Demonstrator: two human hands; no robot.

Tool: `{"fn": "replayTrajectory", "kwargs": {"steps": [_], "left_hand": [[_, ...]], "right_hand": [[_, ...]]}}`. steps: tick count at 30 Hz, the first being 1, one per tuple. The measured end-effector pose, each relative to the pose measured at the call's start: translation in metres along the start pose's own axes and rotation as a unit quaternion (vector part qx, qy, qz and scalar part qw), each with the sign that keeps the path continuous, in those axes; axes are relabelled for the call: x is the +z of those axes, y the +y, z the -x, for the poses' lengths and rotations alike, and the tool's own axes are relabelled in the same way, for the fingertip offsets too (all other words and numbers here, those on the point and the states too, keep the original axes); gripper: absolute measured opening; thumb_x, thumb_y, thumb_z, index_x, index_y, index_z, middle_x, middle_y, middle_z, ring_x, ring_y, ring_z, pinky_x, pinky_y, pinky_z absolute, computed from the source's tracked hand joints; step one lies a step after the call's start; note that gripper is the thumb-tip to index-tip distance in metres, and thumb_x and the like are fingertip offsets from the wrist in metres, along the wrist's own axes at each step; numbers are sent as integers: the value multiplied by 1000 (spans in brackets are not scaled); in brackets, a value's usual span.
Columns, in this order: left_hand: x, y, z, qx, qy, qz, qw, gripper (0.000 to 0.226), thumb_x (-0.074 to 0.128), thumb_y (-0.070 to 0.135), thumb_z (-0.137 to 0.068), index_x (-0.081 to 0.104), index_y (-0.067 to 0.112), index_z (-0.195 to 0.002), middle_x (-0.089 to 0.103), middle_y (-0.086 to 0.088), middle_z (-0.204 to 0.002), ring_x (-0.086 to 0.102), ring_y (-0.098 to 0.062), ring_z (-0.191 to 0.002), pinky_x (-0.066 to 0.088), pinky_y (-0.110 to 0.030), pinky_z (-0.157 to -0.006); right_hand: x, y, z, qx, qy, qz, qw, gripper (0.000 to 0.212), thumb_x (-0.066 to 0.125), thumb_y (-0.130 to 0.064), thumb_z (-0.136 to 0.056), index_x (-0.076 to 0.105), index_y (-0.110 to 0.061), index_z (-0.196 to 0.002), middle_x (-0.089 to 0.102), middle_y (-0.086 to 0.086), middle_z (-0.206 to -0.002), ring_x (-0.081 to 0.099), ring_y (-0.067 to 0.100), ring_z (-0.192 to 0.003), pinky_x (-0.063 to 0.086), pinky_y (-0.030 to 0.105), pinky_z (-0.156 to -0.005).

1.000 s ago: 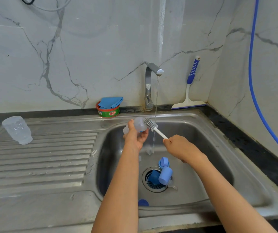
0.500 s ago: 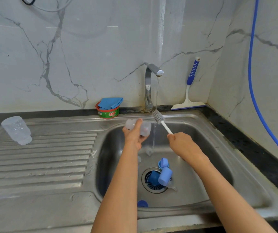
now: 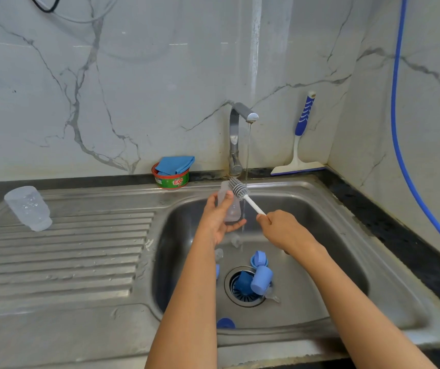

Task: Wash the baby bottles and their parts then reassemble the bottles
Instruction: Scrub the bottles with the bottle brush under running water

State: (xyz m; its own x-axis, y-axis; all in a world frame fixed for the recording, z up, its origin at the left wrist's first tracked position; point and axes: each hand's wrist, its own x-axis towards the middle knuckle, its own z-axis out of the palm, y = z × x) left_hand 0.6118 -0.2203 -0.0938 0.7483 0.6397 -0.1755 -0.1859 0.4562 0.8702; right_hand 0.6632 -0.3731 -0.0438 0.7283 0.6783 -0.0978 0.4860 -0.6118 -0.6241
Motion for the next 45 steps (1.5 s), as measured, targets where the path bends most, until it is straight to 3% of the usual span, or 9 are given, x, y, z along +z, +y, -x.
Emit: {"fn": "replayTrajectory", "kwargs": {"steps": [4, 9, 15, 21, 26, 29, 34, 41, 45], "left_hand": [[1, -1, 2, 36, 13, -2, 999, 48, 68, 19, -87, 45, 20, -129, 47, -10, -130, 56, -29, -109, 57, -52, -80], [8, 1, 7, 71, 5, -17, 997, 53, 68, 17, -87, 40, 25, -132, 43, -5, -130, 53, -28, -112, 56, -51, -82], [7, -3, 6, 42, 19, -15, 999, 49, 63, 24, -91, 39, 23, -134, 46, -12, -132, 54, -32, -113, 59, -47, -78], [10, 3, 12, 2, -3, -7, 1000, 36, 57, 29, -95, 45, 22, -129, 52, -13, -121, 57, -27, -101, 57, -41, -76], [7, 3, 10, 2, 43, 35, 998, 47, 57, 40, -92, 47, 15, -131, 58, -15, -116, 60, -22, -87, 54, -30, -56], [9, 1, 10, -13, 35, 18, 999, 49, 52, 45, -94, 50, 12, -130, 61, -14, -105, 61, -20, -78, 53, -30, -60], [7, 2, 9, 1, 26, 15, 1000, 51, 54, 48, -92, 40, 18, -132, 54, -12, -118, 61, -25, -98, 58, -33, -65], [-1, -8, 4, 34, 6, -201, 979, 61, 79, 21, -77, 46, 28, -129, 53, -5, -126, 58, -23, -109, 59, -45, -79], [-3, -8, 1, 88, 23, -294, 951, 61, 80, 16, -74, 51, 24, -127, 57, -4, -125, 56, -21, -111, 53, -36, -86]], "right_hand": [[1, 1, 0, 9, 3, 10, 1000, 39, 35, -33, -102, 43, -15, -68, 46, 1, -68, 41, 12, -54, 33, 22, -49], [3, 2, -4, 47, 1, -13, 999, 35, 31, -33, -102, 51, -8, -86, 46, 3, -69, 41, 14, -52, 33, 24, -45], [-1, 0, 2, 24, -15, -21, 999, 38, 31, -33, -102, 44, -14, -71, 41, 2, -65, 35, 14, -49, 32, 24, -44], [-4, 3, 0, 41, -6, -17, 999, 38, 30, -33, -102, 48, -12, -76, 44, 2, -67, 38, 14, -51, 33, 24, -44], [-2, 2, 1, 37, -22, -6, 999, 36, 30, -35, -102, 50, -10, -84, 43, 2, -67, 37, 14, -50, 34, 23, -42], [-2, 3, -2, 41, -16, -15, 999, 37, 30, -35, -102, 47, -12, -77, 43, 3, -67, 37, 15, -50, 35, 25, -43], [-2, 1, 1, 30, -26, -13, 999, 36, 30, -33, -102, 45, -13, -77, 42, 2, -65, 36, 15, -48, 32, 22, -40], [-6, 6, -1, 37, -23, 7, 999, 36, 33, -32, -102, 49, -10, -79, 44, 2, -67, 38, 13, -51, 32, 24, -46], [-4, 12, -6, 43, -17, 35, 998, 38, 34, -33, -101, 47, -13, -72, 47, 3, -69, 41, 14, -53, 37, 26, -51]]}}
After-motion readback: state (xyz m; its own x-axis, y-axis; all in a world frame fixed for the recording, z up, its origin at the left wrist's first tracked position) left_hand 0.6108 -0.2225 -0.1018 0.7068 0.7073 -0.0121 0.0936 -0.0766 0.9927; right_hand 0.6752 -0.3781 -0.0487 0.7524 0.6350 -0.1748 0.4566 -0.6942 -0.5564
